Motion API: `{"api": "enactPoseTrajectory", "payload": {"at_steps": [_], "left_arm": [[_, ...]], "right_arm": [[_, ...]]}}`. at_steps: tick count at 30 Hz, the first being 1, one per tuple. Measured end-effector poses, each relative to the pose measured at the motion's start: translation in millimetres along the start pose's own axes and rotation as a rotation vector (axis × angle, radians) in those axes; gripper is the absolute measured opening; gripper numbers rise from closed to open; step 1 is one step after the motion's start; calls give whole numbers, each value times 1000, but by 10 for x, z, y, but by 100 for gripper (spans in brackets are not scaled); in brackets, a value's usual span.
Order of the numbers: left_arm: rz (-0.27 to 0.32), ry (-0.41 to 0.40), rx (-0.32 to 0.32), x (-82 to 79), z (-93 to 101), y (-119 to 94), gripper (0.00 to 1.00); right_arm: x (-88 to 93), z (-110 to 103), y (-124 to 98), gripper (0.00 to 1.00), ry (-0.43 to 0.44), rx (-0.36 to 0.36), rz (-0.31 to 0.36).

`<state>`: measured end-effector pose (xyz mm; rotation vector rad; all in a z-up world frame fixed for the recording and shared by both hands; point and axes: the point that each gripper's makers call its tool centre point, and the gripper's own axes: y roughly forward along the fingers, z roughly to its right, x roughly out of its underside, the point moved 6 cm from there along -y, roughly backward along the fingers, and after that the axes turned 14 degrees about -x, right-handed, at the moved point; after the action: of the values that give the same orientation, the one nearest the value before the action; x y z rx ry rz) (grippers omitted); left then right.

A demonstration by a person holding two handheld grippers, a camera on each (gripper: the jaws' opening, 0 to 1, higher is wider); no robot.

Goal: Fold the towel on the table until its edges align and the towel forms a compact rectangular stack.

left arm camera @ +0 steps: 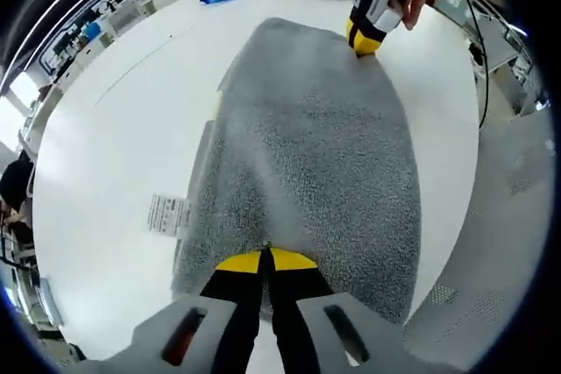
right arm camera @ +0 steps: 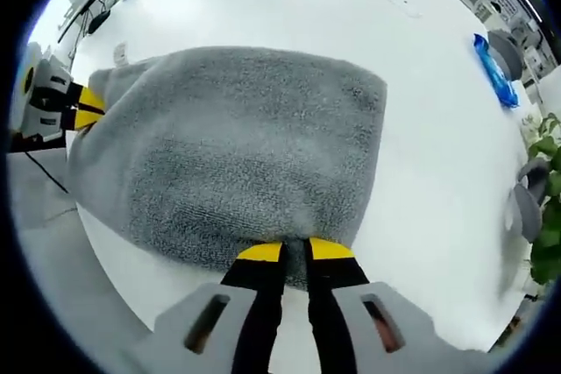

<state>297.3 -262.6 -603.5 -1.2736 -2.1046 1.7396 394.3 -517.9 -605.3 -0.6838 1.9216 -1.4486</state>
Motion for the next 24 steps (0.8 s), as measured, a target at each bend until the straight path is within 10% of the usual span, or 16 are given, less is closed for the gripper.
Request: {"api": "enactPoseTrajectory", "payload": {"at_steps": [24], "left_arm": [[22,-51,20,31,128,-66,2]], "right_arm": [[-169,144,-5,6,-141,46,-17]]}}
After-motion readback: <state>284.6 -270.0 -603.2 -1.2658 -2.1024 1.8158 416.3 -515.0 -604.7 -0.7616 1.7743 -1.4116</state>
